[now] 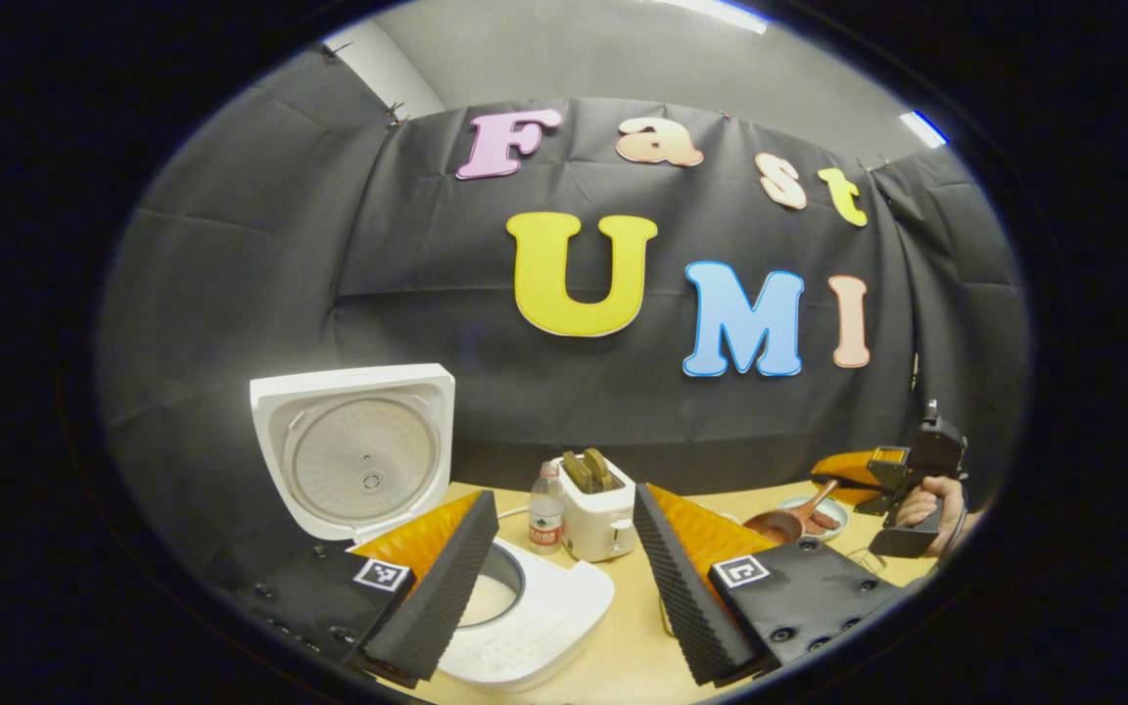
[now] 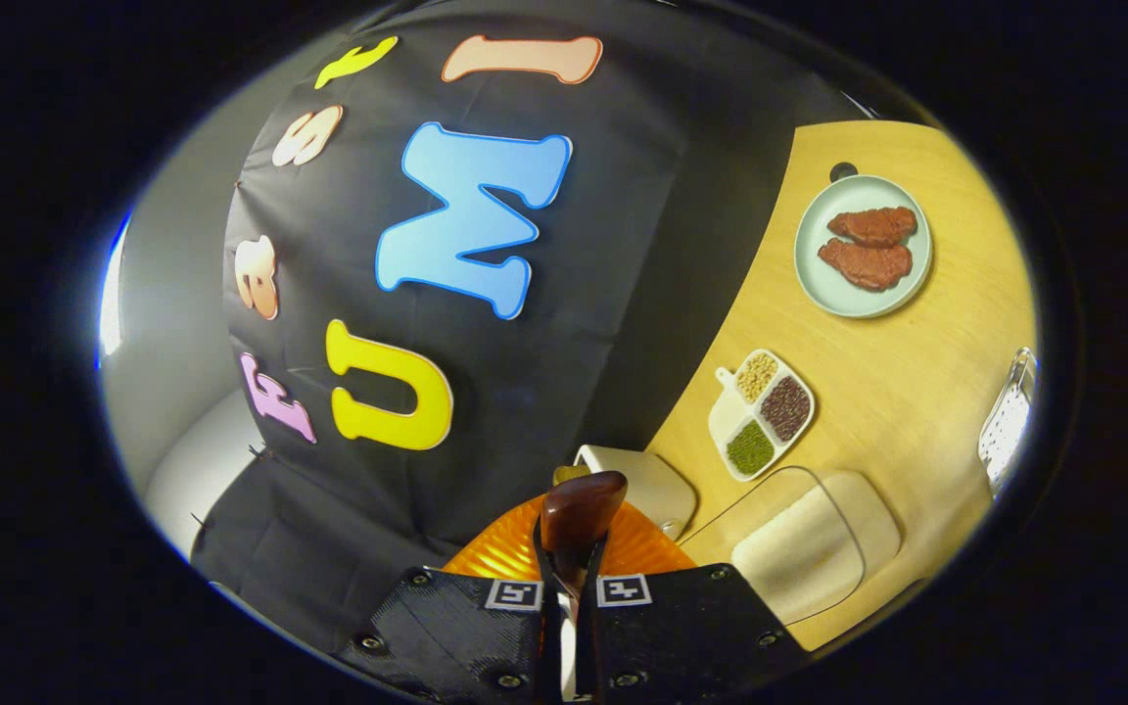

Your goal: Close the left gripper, press the button to open the rice cooker; take a wooden spoon from the chopstick holder with the right hand, scoop a spoonful of rice and pour it into the rice cooker, then put the wooden spoon back into the chopstick holder.

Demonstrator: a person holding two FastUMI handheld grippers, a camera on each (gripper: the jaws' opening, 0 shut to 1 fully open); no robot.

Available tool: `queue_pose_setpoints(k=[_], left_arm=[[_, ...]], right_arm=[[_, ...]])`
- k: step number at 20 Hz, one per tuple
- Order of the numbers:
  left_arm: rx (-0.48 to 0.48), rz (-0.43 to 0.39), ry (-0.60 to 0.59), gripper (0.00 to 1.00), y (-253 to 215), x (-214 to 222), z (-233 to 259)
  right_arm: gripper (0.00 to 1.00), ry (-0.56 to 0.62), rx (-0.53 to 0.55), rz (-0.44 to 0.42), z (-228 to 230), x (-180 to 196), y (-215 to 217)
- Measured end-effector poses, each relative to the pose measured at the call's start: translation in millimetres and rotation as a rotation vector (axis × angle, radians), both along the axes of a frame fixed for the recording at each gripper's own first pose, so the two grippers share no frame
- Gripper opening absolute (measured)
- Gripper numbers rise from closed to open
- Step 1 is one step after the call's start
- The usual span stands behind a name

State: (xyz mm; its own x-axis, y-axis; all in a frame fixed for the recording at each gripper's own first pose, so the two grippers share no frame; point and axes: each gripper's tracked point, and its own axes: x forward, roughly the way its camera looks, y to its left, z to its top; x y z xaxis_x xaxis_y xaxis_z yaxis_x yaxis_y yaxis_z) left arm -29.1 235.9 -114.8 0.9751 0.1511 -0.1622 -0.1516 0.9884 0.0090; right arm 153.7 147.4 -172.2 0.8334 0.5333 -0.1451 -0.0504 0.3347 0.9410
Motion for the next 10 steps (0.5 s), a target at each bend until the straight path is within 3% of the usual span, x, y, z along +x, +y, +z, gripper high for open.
queue_pose_setpoints(k=[3,10], left_arm=[[0.007,-0.004,0.005,0.99,6,-8,-2],[0.006,0.007,-0.005,0.97,28,-33,-5]], right_arm=[[0.06,-0.013,0.083,0.021,24,-7,18],[0.06,-0.055,0.05,0.117,52,-14,78]])
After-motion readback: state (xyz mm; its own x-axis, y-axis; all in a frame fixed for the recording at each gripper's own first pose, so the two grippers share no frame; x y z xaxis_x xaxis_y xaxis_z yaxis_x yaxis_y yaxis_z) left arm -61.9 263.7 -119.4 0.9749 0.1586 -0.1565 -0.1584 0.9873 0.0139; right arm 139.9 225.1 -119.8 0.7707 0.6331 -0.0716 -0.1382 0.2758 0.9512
